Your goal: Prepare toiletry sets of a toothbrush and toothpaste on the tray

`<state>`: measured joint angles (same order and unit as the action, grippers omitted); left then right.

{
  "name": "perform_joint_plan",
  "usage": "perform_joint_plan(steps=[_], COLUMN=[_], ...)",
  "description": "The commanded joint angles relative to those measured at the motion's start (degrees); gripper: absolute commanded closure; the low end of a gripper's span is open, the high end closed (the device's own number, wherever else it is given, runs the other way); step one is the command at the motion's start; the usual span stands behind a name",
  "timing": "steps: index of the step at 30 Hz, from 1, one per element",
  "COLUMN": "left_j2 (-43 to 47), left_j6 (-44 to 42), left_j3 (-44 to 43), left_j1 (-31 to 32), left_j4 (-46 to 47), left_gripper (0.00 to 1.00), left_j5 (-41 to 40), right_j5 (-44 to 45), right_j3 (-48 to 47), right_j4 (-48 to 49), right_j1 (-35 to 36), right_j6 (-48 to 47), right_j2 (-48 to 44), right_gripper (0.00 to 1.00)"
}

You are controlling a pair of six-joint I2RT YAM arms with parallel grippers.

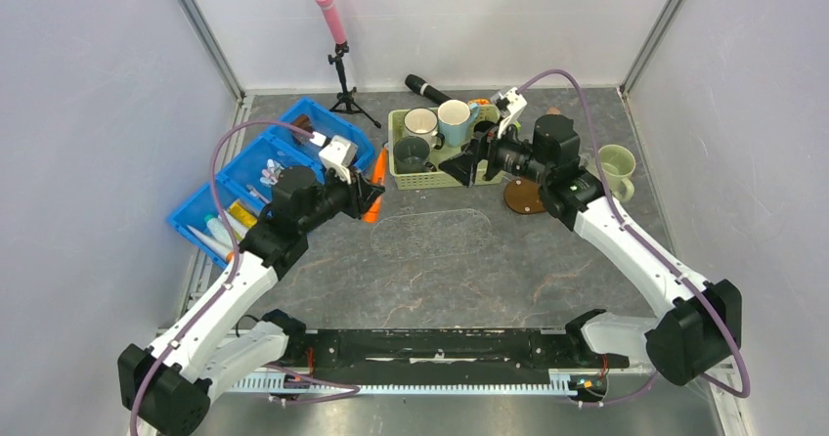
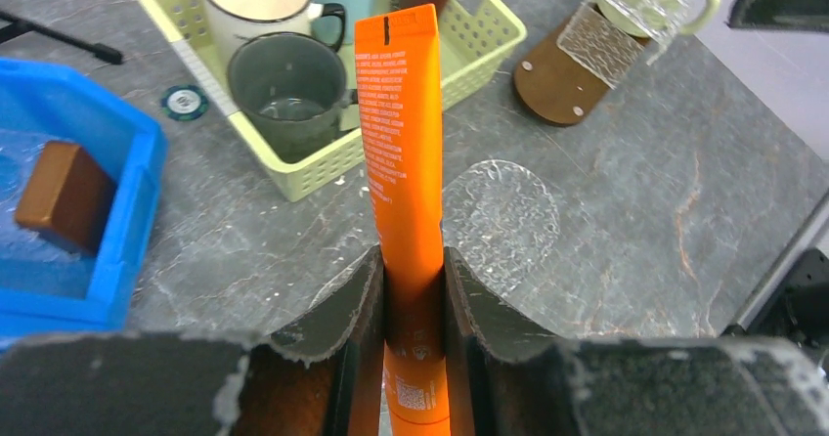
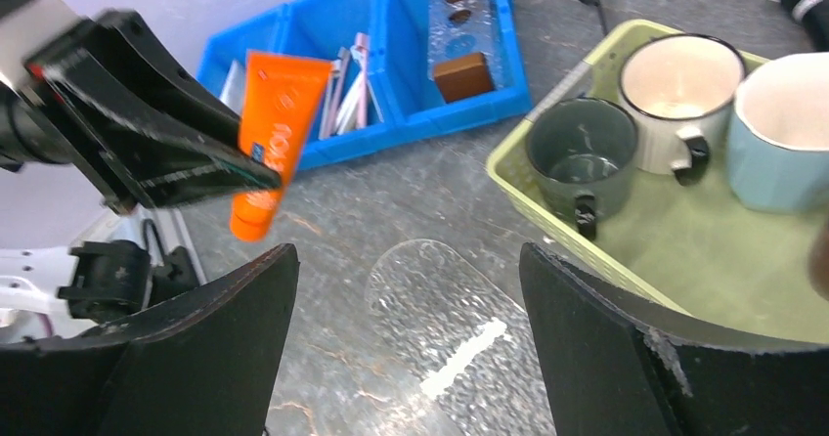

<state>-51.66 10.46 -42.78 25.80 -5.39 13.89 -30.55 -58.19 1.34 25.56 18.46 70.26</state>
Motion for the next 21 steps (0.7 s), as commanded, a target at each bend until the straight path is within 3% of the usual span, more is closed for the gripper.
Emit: perform_joint_plan(steps=[1,11,21], left_j2=[-0.9,-4.97,-9.25], left_j6=[-5.01,-12.64,-27.52], left_j3=[-1.83,-4.1,-6.05], left_j1=[3.75,12.3,22.65], left_j4=[4.33,3.08,1.37], left_gripper=[0.83,0.83,0.83], left_j5=[0.34,-8.05,-23.86], right_j5=[1.59,8.81,6.08], right_j3=[-4.87,-7.94,-10.97], right_j4=[4.03,-0.86,-6.43], right_j1=[2.99,6.87,6.87], right_j6=[6.22,12.89,15.09], right_j2=[1.83,5.87,9.71], right_gripper=[0.11,0.15,0.18])
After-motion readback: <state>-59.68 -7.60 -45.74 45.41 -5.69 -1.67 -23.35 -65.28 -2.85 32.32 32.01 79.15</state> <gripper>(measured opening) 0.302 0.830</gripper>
